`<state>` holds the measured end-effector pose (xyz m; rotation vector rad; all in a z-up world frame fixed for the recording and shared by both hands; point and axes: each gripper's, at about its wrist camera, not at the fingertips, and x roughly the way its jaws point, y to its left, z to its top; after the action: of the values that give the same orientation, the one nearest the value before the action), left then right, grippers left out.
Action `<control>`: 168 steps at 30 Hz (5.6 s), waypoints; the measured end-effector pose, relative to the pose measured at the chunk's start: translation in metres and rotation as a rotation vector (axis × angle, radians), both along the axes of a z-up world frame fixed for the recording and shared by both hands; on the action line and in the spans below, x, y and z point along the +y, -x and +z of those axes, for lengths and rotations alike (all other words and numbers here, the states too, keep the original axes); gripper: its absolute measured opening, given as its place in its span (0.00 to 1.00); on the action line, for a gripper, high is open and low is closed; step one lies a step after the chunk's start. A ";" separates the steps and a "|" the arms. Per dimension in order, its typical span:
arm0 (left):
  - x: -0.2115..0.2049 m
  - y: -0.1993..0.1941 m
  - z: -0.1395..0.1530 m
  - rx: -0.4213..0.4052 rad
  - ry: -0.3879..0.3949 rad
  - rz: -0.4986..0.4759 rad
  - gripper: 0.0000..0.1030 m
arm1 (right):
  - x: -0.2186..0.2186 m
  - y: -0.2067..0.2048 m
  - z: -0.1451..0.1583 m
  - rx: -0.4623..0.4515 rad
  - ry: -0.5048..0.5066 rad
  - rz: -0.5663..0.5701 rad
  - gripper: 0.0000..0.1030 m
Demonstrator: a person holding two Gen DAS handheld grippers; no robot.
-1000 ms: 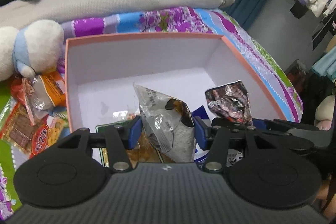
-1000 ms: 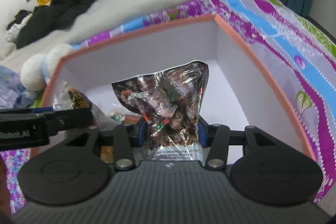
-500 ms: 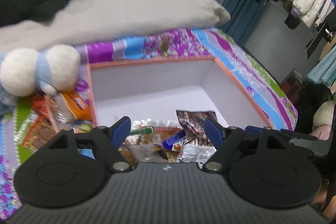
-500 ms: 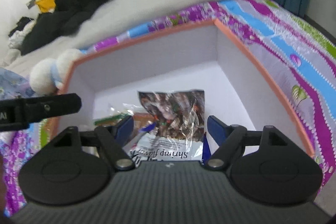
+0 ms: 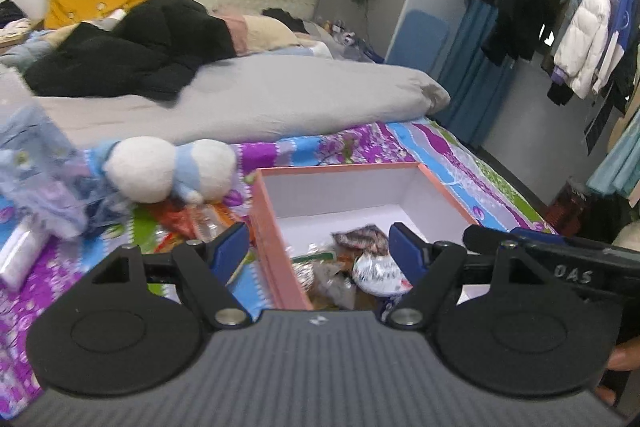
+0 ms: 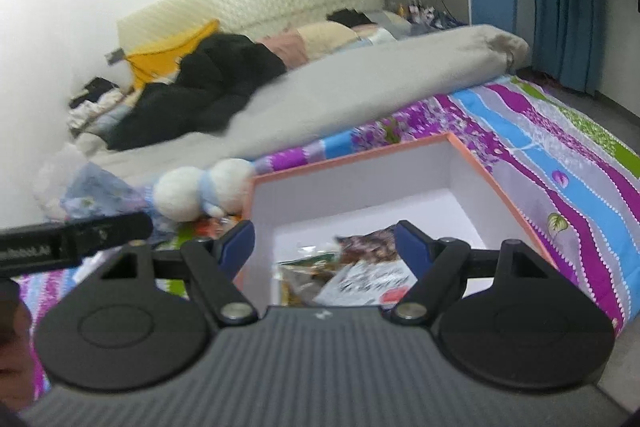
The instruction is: Organize snacks
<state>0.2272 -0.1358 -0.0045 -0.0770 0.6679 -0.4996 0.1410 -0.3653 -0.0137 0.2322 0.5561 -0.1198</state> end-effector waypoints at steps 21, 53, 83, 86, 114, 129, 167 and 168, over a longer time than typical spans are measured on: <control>0.138 0.152 -0.026 -0.035 -0.029 0.162 0.78 | 0.126 0.100 -0.021 -0.052 0.022 0.135 0.76; 0.189 0.029 -0.166 0.158 -0.026 0.263 0.81 | 0.183 0.008 -0.107 0.028 0.153 0.274 0.62; 0.087 -0.220 -0.276 0.056 -0.103 -0.161 0.96 | 0.168 -0.256 -0.197 0.179 0.266 0.145 0.48; 0.075 -0.220 -0.278 0.042 -0.149 -0.185 0.94 | 0.168 -0.266 -0.203 0.209 0.289 0.154 0.49; 0.140 -0.143 -0.233 0.171 -0.010 0.045 0.54 | 0.164 -0.166 -0.143 0.138 0.235 0.218 0.19; 0.193 -0.035 -0.200 0.230 -0.083 0.219 0.54 | 0.214 -0.070 -0.143 0.211 0.428 0.426 0.19; 0.209 0.081 -0.207 0.321 -0.053 0.395 0.54 | 0.137 0.021 -0.218 0.352 -0.532 0.078 0.79; 0.209 0.081 -0.207 0.321 -0.053 0.394 0.54 | 0.138 0.019 -0.219 0.349 -0.541 0.075 0.79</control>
<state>0.1463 0.0729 -0.2111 -0.2375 0.9540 -0.0884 0.1221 -0.2272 -0.2326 0.7248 0.9402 0.0681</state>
